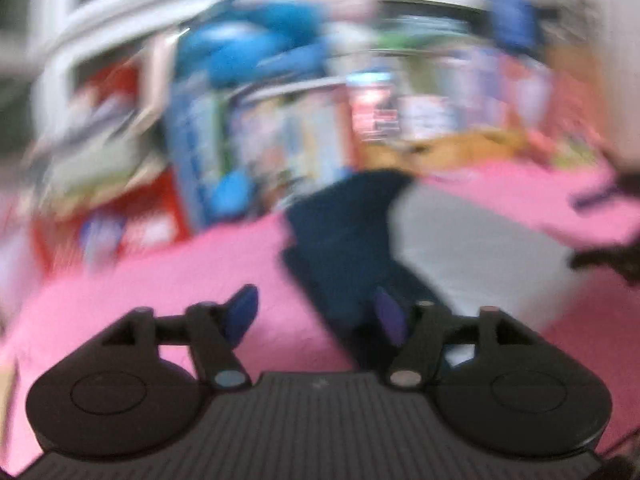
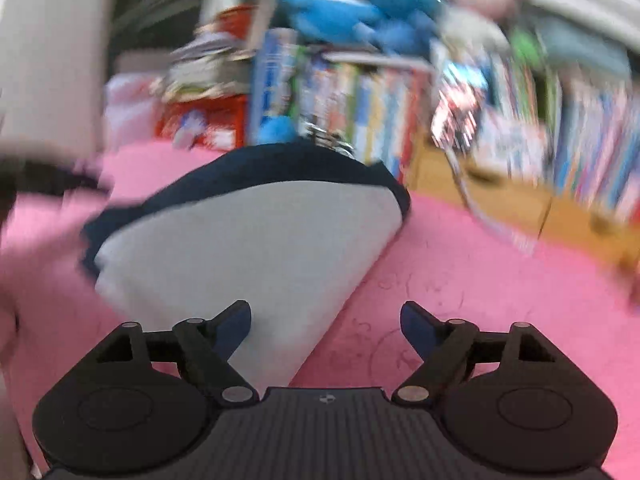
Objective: Fold clothes
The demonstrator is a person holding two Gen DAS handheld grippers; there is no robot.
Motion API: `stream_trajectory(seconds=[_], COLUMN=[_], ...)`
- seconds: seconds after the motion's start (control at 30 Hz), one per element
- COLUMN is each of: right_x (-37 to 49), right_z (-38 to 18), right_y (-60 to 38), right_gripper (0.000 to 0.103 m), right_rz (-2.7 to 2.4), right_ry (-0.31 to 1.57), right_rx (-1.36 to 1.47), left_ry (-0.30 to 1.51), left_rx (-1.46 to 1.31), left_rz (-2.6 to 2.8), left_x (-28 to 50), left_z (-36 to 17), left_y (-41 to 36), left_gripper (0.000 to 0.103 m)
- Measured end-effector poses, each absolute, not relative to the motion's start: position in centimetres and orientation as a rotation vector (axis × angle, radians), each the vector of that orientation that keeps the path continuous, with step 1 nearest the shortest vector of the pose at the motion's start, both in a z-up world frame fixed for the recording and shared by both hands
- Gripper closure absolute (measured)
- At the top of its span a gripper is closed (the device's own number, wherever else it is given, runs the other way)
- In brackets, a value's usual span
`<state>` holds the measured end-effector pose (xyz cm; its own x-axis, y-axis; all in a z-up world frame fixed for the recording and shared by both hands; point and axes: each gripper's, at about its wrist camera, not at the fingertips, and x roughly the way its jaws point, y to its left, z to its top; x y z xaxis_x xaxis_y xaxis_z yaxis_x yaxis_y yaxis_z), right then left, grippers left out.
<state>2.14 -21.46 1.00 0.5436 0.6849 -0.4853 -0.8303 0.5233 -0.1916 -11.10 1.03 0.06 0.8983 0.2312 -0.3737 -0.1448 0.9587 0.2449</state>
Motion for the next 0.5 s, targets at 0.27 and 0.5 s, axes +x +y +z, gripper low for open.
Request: stream_trajectory(seconds=[0.27, 0.5], right_x=[-3.5, -2.7], right_z=[-2.2, -1.7], right_y=[-18.5, -18.9], right_gripper=[0.024, 0.028], right_rz=[0.856, 0.79], right_ry=[0.296, 0.34], right_rx=[-0.601, -0.493], left_ry=[0.443, 0.458], left_rx=[0.513, 0.652], left_rz=[0.004, -0.049], left_x=[-8.2, -6.7], left_z=[-1.0, -2.1], left_y=[-5.5, -7.0], left_gripper=[0.036, 0.036])
